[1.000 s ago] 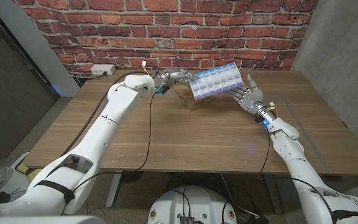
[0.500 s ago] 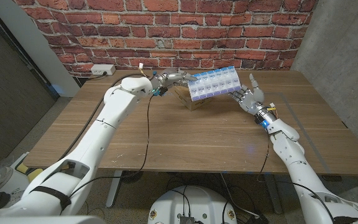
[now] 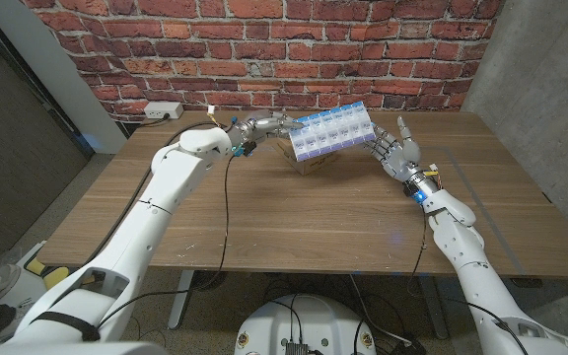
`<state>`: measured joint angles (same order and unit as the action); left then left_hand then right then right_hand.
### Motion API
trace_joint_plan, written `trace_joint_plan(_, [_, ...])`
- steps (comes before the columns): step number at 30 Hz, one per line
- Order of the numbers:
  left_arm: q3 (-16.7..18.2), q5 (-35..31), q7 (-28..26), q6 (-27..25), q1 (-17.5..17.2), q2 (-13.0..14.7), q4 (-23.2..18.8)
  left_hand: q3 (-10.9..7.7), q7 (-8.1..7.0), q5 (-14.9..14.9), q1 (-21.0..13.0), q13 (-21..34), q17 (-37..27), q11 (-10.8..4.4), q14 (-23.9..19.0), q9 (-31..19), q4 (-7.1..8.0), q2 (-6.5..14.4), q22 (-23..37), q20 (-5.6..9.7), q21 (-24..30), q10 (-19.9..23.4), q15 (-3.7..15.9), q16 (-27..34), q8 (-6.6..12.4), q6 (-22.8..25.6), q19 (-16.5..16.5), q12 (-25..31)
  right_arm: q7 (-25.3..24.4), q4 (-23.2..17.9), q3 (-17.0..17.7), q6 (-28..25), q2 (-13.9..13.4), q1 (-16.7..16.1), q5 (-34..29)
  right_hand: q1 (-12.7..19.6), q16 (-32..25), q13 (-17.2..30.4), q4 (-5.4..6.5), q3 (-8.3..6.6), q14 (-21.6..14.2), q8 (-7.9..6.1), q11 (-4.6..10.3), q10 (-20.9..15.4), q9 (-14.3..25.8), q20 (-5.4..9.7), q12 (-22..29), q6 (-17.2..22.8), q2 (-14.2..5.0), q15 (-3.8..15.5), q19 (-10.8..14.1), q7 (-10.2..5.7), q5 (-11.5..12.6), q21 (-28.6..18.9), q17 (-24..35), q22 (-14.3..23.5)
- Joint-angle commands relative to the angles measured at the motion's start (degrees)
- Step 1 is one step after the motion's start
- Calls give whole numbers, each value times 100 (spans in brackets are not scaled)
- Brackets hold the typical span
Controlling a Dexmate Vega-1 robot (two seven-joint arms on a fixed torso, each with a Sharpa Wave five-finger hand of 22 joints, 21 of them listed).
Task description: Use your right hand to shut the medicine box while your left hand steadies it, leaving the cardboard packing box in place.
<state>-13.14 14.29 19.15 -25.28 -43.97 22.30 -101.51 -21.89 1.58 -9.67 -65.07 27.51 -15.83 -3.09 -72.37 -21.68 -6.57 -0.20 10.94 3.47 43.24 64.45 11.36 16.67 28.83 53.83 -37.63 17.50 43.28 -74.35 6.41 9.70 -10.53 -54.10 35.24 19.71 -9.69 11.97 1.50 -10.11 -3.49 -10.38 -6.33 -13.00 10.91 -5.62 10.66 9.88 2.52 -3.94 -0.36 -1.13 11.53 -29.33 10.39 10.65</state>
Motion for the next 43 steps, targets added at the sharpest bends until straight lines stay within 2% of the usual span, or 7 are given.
trace_joint_plan(1, [307,289,-190,247,-327,178,-167,-502,174,-41,-341,16,-28,-259,-71,-17,-119,334,-7,392,41,315,88,28,11,249,33,-34,-832,-533,32,140,94,-251,-249,65,8,-10,-35,-20,86,-54,-6,1,12,1,62,22,21,18,-86,8,31,52,-9,-3])
trace_joint_plan(17, [439,697,-341,694,-406,175,91,-516,149,-39,-321,19,-34,-283,-70,-8,-112,318,-10,408,74,340,87,27,-6,271,49,-48,-1825,-1137,41,86,285,-447,-477,93,-66,-48,-70,-15,39,-143,-18,-125,7,60,152,279,-52,108,-31,9,22,118,-32,-9])
trace_joint_plan(25, [400,797,-317,931,-265,92,573,-525,145,-39,-311,20,-38,-297,-70,-7,-108,314,-11,423,91,342,87,28,-16,275,62,-60,-2191,-1317,-56,65,334,-507,-705,105,-57,-62,-89,-13,71,-133,-37,-117,5,106,158,300,-91,48,-70,27,12,177,-37,-9])
trace_joint_plan(27, [387,818,-270,955,-231,82,714,-526,143,-39,-309,19,-38,-293,-75,-11,-108,312,-12,423,95,342,86,30,-15,275,63,-63,-2334,-1362,-91,93,380,-544,-799,96,-16,-70,-100,3,254,-109,-21,-40,4,215,143,272,-117,18,-322,30,2,321,-38,-8])
trace_joint_plan(31, [403,834,-136,1046,-143,99,1012,-532,144,-40,-307,19,-40,-290,-75,-9,-107,312,-12,427,101,344,89,31,-23,270,73,-69,-2550,-1443,-180,148,486,-614,-935,43,-3,-80,-117,56,742,-85,-12,86,2,147,145,247,-182,-89,-1210,16,-12,803,-37,-11])
trace_joint_plan(37, [463,774,10,1148,64,126,1513,-540,156,-40,-305,22,-43,-297,-68,-17,-107,313,-12,427,112,346,91,28,-26,270,83,-76,-2757,-1662,-432,236,558,-659,-1250,-33,-57,-77,-127,122,927,-77,7,81,5,-267,196,206,-225,-229,-2028,-7,-17,1252,-33,3])
trace_joint_plan(43, [521,730,87,1118,188,88,1712,-548,148,-41,-305,30,-44,-298,-71,-27,-107,312,-13,432,124,337,93,29,-28,268,88,-82,-2879,-1719,-572,472,722,-570,-1370,-61,-85,-74,-126,144,874,-68,40,19,6,-339,228,171,-224,-279,-2084,-40,-20,1304,-27,5])
